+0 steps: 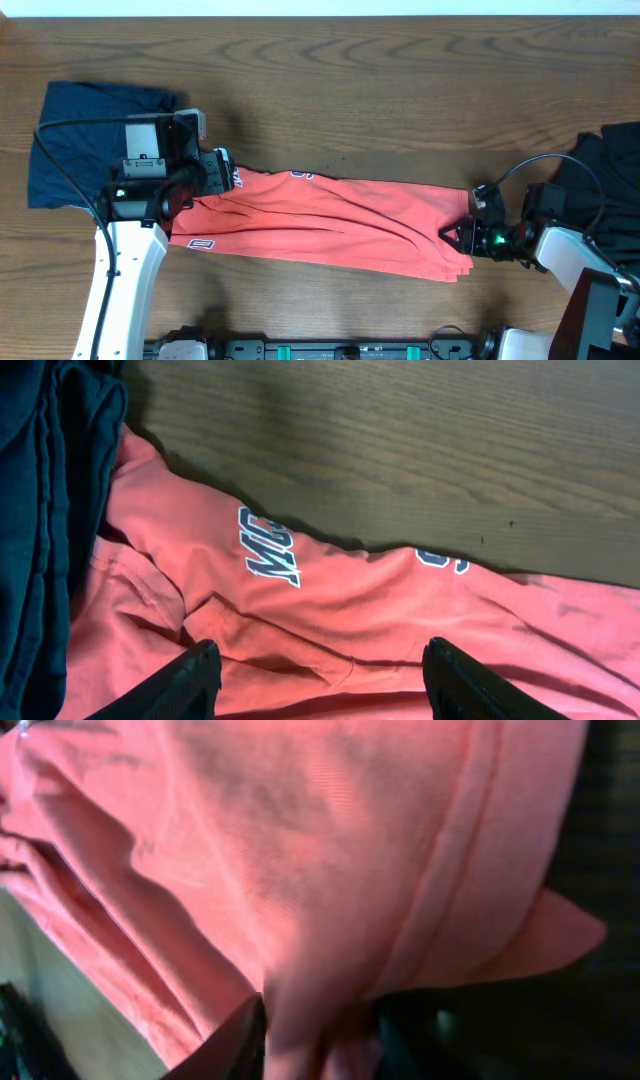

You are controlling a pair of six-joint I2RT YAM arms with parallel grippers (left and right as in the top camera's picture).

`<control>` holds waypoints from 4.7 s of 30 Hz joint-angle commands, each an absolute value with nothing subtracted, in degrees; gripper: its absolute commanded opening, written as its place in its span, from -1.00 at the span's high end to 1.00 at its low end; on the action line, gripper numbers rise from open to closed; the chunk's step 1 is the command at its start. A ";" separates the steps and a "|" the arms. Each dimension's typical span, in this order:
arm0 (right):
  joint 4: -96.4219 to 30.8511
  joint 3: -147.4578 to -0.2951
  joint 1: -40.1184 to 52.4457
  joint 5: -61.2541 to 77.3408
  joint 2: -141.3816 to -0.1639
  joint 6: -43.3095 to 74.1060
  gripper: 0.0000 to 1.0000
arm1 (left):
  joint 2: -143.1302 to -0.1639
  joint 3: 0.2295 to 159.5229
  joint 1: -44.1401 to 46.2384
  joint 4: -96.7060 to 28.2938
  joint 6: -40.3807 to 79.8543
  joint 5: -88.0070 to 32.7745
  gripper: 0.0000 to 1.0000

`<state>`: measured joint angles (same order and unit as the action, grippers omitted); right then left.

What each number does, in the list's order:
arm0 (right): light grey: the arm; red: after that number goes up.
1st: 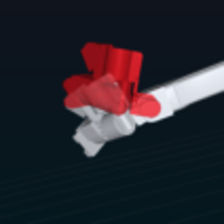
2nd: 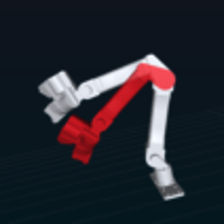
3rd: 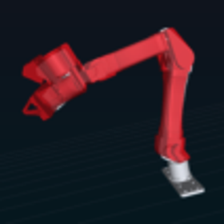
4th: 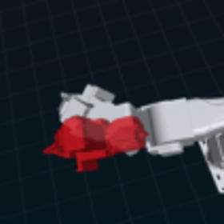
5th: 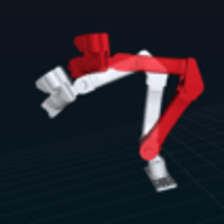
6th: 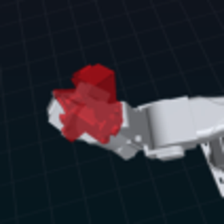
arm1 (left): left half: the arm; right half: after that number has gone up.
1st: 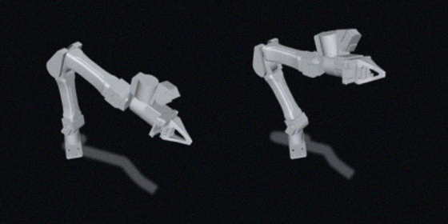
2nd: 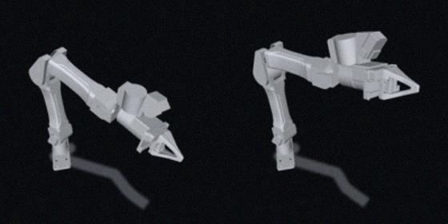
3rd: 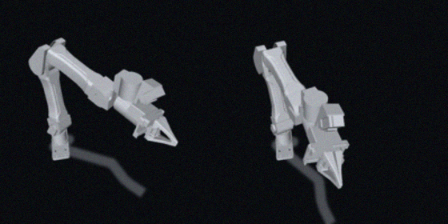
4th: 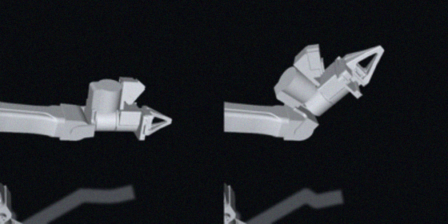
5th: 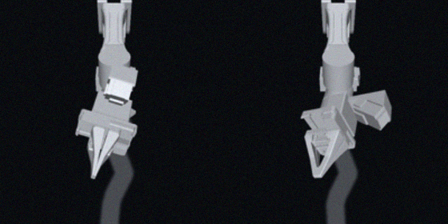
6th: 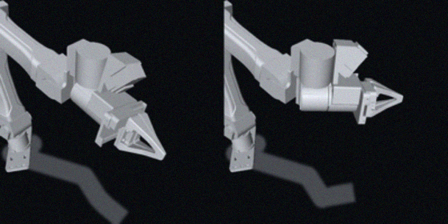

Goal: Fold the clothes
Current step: 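Fold the right end leftward toward the left gripper with the right gripper, then release the folded end and lift the right gripper back to the right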

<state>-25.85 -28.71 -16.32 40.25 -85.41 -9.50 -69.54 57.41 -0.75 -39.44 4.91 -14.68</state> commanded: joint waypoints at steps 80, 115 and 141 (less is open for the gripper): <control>-39.64 -57.21 18.92 6.07 -90.19 17.21 -0.39 | -69.12 58.04 -1.17 -40.58 4.80 -14.79 -0.32; -41.39 -57.32 30.98 7.90 -90.35 14.06 0.97 | -69.12 58.04 -1.17 -40.93 4.80 -14.76 -0.33; -41.15 -57.21 -5.04 33.19 -96.88 1.41 -0.15 | -69.12 58.04 -1.17 -40.91 4.80 -14.76 -0.33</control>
<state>-40.82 -56.58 -3.75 24.75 -93.82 6.70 -69.54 57.41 -0.75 -40.71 4.91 -14.68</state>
